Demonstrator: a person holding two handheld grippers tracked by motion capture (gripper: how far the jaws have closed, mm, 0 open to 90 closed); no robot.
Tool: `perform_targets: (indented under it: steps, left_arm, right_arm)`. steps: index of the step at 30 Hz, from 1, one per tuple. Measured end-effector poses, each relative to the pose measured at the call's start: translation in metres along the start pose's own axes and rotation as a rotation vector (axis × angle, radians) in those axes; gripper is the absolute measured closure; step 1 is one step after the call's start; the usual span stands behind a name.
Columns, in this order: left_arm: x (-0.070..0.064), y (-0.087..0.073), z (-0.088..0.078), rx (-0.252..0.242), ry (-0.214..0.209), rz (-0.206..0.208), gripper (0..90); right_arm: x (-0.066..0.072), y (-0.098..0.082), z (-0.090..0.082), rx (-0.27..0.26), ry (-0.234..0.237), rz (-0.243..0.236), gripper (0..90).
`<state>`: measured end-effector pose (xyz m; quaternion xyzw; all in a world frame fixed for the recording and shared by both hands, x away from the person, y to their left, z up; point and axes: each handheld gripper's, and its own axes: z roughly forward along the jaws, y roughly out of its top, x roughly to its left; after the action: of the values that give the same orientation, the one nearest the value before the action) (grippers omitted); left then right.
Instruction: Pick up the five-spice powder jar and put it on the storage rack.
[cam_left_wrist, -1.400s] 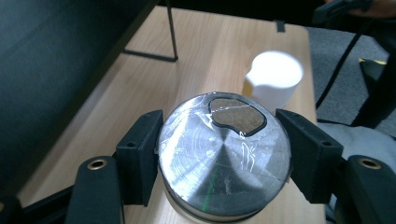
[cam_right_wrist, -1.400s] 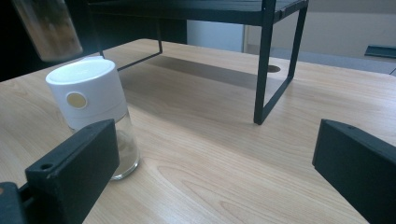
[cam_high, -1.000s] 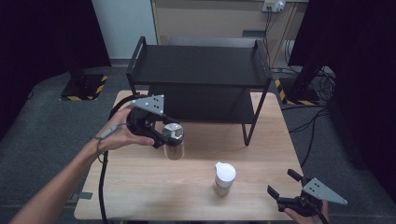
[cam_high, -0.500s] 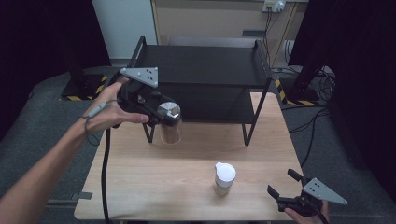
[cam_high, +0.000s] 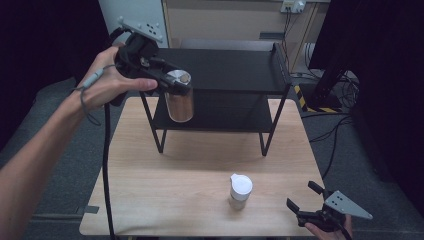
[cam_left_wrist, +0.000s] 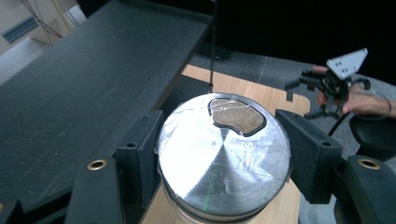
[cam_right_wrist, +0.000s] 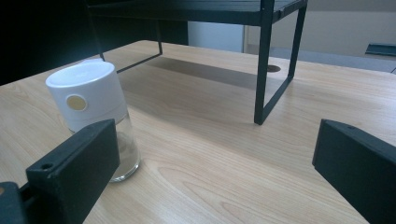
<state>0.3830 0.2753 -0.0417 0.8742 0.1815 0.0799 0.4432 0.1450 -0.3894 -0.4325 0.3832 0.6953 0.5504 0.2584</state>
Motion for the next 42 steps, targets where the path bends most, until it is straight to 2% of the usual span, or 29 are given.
perform_targets:
  steps: [3, 4, 6, 7, 9, 11, 14, 16, 17, 20, 23, 24, 25, 26, 28, 29, 32, 34, 37, 38, 42]
  left_arm:
    - [0.0, 0.006, 0.0, 0.007, 0.02, -0.01, 33.8]
    - [0.003, 0.008, 0.001, 0.005, 0.028, -0.03, 33.8]
    - [0.004, 0.012, 0.002, 0.018, 0.054, -0.036, 33.8]
    - [0.004, 0.012, 0.002, 0.018, 0.054, -0.036, 33.8]
    - [0.005, 0.016, 0.005, 0.02, 0.099, -0.07, 33.8]
    - [0.005, 0.019, 0.006, 0.026, 0.114, -0.082, 33.8]
    - [0.005, 0.025, 0.009, 0.029, 0.182, -0.125, 33.8]
    - [0.005, 0.027, 0.012, 0.027, 0.227, -0.135, 33.8]
    - [0.006, 0.029, 0.013, 0.032, 0.238, -0.139, 33.8]
    - [0.013, 0.03, 0.017, 0.019, 0.271, -0.19, 33.8]
    - [0.017, 0.031, 0.022, 0.013, 0.328, -0.22, 33.8]
    - [0.022, 0.032, 0.027, 0.001, 0.36, -0.26, 33.8]
    - [0.022, 0.032, 0.027, 0.001, 0.36, -0.26, 33.8]
    - [0.023, 0.032, 0.029, -0.006, 0.382, -0.276, 33.8]
    - [0.024, 0.034, 0.034, -0.013, 0.43, -0.282, 33.8]
    - [0.025, 0.035, 0.036, -0.013, 0.441, -0.283, 33.8]
    - [0.033, 0.035, 0.041, -0.044, 0.47, -0.331, 33.9]
    - [0.037, 0.036, 0.044, -0.047, 0.482, -0.348, 33.8]
    - [0.043, 0.041, 0.048, -0.028, 0.501, -0.345, 33.8]
    - [0.046, 0.042, 0.05, -0.028, 0.502, -0.358, 33.8]
    - [0.049, 0.041, 0.052, -0.028, 0.505, -0.363, 33.8]
  right_arm:
    - [0.0, 0.0, 0.0, -0.001, 0.001, 0.0, 1.4]
    - [0.0, 0.0, 0.0, -0.002, 0.001, 0.0, 1.4]
    - [0.0, 0.0, 0.0, -0.003, 0.001, 0.002, 1.4]
    - [-0.001, -0.001, 0.0, -0.004, 0.002, 0.002, 1.4]
    - [-0.001, -0.001, 0.0, -0.004, 0.002, 0.003, 1.4]
    - [-0.001, -0.001, 0.0, -0.003, 0.002, 0.003, 1.4]
    - [-0.001, -0.001, -0.001, -0.004, 0.002, 0.005, 1.4]
    - [-0.001, -0.001, -0.001, -0.002, 0.001, 0.006, 1.4]
    - [-0.001, -0.001, -0.001, -0.006, 0.001, 0.007, 1.4]
    - [0.0, -0.001, -0.001, -0.008, 0.0, 0.008, 1.4]
    - [0.0, -0.001, -0.001, -0.01, 0.001, 0.003, 1.5]
    - [0.0, -0.001, -0.001, -0.009, 0.002, 0.004, 1.5]
    - [0.0, -0.001, -0.001, -0.009, 0.002, 0.004, 1.5]
    - [0.0, -0.001, -0.001, -0.011, 0.001, 0.003, 1.6]
    - [0.0, -0.001, -0.002, -0.012, 0.0, 0.006, 1.6]
    - [0.0, -0.002, -0.002, -0.014, -0.002, 0.008, 1.6]
    - [0.0, -0.002, -0.002, -0.012, -0.002, 0.009, 1.6]
    - [-0.001, -0.002, -0.002, -0.012, -0.002, 0.012, 1.5]
    - [-0.001, -0.002, -0.002, -0.013, -0.003, 0.015, 1.5]
    - [-0.001, -0.002, -0.002, -0.013, -0.003, 0.015, 1.5]
    - [-0.001, -0.002, -0.003, -0.014, -0.003, 0.014, 1.5]
